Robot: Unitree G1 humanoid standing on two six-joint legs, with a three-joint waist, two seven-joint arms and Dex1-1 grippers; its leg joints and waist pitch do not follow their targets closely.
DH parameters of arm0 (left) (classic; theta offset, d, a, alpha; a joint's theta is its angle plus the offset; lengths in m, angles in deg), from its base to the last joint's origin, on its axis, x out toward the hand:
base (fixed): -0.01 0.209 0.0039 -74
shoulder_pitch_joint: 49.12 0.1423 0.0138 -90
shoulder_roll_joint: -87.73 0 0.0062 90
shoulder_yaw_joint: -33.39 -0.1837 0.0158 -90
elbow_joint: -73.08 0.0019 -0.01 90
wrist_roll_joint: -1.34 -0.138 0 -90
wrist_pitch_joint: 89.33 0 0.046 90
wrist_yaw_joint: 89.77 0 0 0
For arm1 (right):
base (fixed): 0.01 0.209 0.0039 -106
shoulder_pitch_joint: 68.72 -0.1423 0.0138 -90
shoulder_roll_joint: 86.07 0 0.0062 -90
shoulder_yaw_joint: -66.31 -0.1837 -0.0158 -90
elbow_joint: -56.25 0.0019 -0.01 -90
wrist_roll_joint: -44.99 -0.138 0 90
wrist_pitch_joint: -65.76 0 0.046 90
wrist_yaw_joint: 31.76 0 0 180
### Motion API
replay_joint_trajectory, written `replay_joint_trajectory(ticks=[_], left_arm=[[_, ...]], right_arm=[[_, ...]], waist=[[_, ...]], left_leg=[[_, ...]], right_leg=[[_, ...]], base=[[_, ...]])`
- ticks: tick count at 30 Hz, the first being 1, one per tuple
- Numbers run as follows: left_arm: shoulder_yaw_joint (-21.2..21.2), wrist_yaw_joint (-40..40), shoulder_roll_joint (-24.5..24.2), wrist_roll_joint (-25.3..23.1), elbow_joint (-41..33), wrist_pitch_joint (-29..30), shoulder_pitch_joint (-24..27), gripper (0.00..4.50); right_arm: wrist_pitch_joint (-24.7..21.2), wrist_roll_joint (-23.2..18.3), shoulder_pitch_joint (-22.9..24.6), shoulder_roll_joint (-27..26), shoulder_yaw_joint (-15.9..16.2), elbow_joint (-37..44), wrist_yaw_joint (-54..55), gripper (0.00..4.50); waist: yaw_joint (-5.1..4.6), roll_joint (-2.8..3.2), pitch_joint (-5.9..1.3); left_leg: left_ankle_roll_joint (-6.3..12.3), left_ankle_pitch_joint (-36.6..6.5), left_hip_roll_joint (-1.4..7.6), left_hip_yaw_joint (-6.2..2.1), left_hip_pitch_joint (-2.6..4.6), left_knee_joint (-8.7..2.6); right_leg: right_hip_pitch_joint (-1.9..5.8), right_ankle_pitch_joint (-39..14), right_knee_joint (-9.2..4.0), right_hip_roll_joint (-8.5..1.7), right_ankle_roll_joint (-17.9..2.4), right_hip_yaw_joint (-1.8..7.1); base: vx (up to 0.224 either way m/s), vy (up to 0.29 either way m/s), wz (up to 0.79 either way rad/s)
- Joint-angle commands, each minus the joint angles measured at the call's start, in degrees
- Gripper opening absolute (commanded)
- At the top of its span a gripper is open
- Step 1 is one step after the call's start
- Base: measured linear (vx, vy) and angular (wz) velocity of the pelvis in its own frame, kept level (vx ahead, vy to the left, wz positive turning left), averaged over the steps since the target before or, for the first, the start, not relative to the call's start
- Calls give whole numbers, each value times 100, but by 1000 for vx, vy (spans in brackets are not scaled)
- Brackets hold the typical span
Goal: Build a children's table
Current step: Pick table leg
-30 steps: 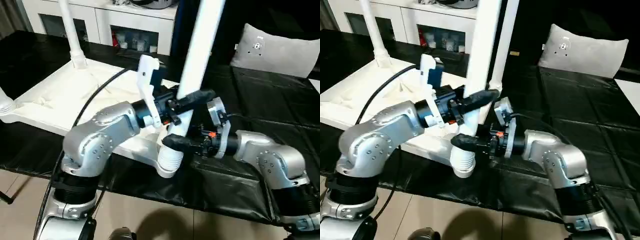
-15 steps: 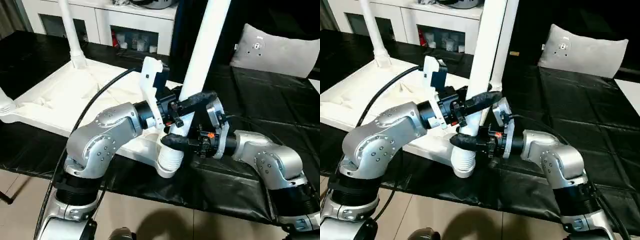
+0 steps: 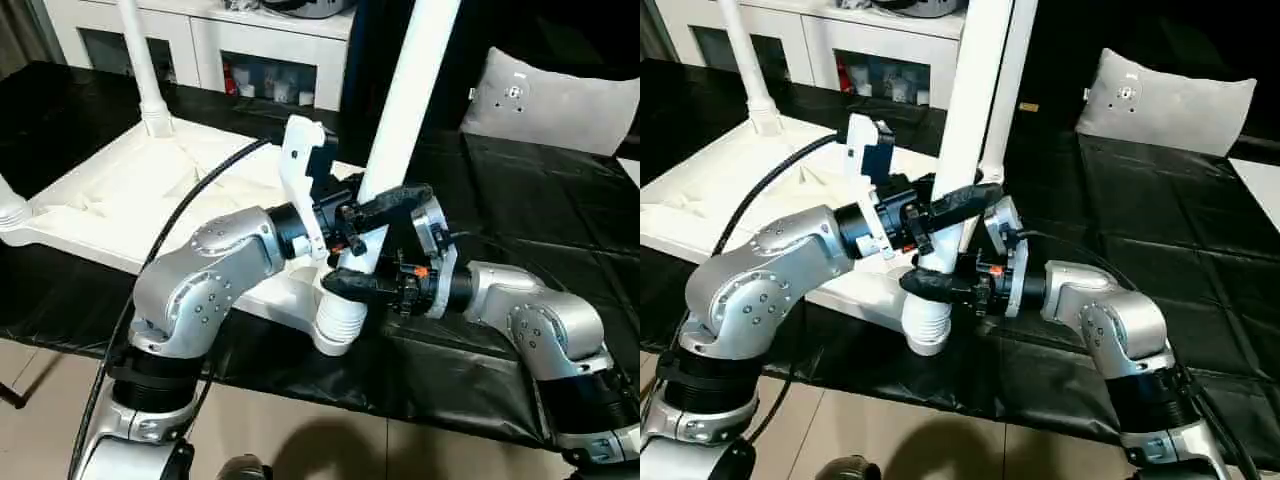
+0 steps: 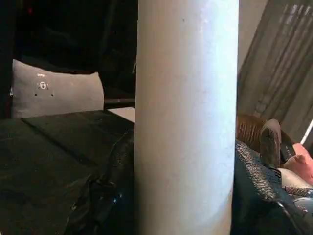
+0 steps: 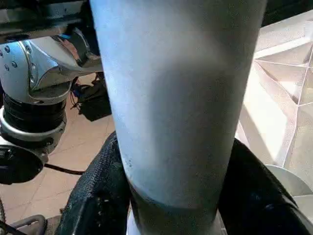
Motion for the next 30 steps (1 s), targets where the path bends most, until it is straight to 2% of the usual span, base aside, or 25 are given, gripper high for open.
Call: replay_joint_trajectory(ticks=[1, 2, 3, 5, 7, 9, 11, 14, 15, 24, 29, 30], left_arm=[[-74, -25, 75, -12, -63, -35, -46, 184], [-81, -30, 65, -28, -63, -43, -44, 184], [-85, -35, 57, -39, -61, -49, -44, 184], [-92, -57, 40, -54, -62, -56, -47, 184], [-96, -73, 35, -52, -61, -60, -43, 184], [-100, -87, 30, -53, -59, -64, -42, 184], [-100, -94, 30, -49, -56, -65, -42, 184], [-105, -122, 19, -56, -45, -66, -52, 184], [-105, -122, 19, -56, -45, -66, -52, 184], [-96, -172, 24, -70, 10, -60, -79, 184], [-146, -216, -25, -89, -17, -30, -80, 184], [-119, -167, 22, -17, -26, 86, -86, 219]], right_arm=[[45, 122, 21, -44, 78, -85, 88, 193], [40, 130, 14, -60, 70, -110, 115, 193], [25, 113, 7, -78, 59, -131, 120, 228], [-41, 55, -9, -90, 37, -146, 102, 262], [-9, 82, -13, -85, 42, -150, 108, 271], [26, 119, -21, -74, 50, -158, 118, 301], [63, 150, -20, -64, 65, -156, 107, 303], [7, 65, 7, -60, 48, -95, -1, 303], [7, 65, 7, -60, 48, -95, -1, 277], [0, 82, -22, -69, 23, -189, 37, 206], [126, 197, -42, -134, -12, -269, 193, 198], [97, 163, -52, -176, -49, -254, 252, 197]], waist=[[-8, -37, -407], [-6, -35, -411], [-10, -34, -410], [-7, -33, -412], [-5, -34, -411], [-8, -28, -411], [-9, -37, -410], [-7, -32, -414], [-5, -32, -415], [-7, -24, -415], [-12, -24, -414], [-13, -24, -406]], left_leg=[[-128, -774, 395, -139, 171, -389], [-131, -762, 394, -138, 169, -387], [-128, -769, 392, -139, 170, -387], [-116, -772, 390, -137, 173, -383], [-121, -766, 392, -139, 169, -387], [-137, -780, 393, -141, 170, -388], [-136, -783, 390, -138, 168, -388], [-132, -775, 392, -140, 169, -385], [-122, -749, 392, -140, 168, -383], [-134, -767, 392, -141, 169, -383], [-156, -831, 393, -144, 174, -387], [-160, -869, 393, -141, 179, -391]], right_leg=[[189, -554, -424, -500, -1066, 202], [191, -540, -421, -504, -1065, 202], [191, -536, -420, -504, -1071, 202], [189, -522, -421, -504, -1085, 203], [194, -550, -421, -504, -1077, 202], [192, -544, -418, -500, -1075, 199], [196, -546, -422, -504, -1072, 202], [198, -519, -417, -504, -1077, 202], [199, -478, -413, -503, -1080, 202], [195, -486, -415, -504, -1086, 202], [188, -568, -416, -508, -1082, 201], [183, -620, -424, -503, -1074, 204]], base=[[0, 0, 0], [0, 0, 0], [0, 0, 0], [0, 0, 0], [0, 0, 0], [0, 0, 0], [0, 0, 0], [0, 0, 0], [0, 0, 0], [0, 0, 0], [0, 0, 0], [0, 0, 0]])
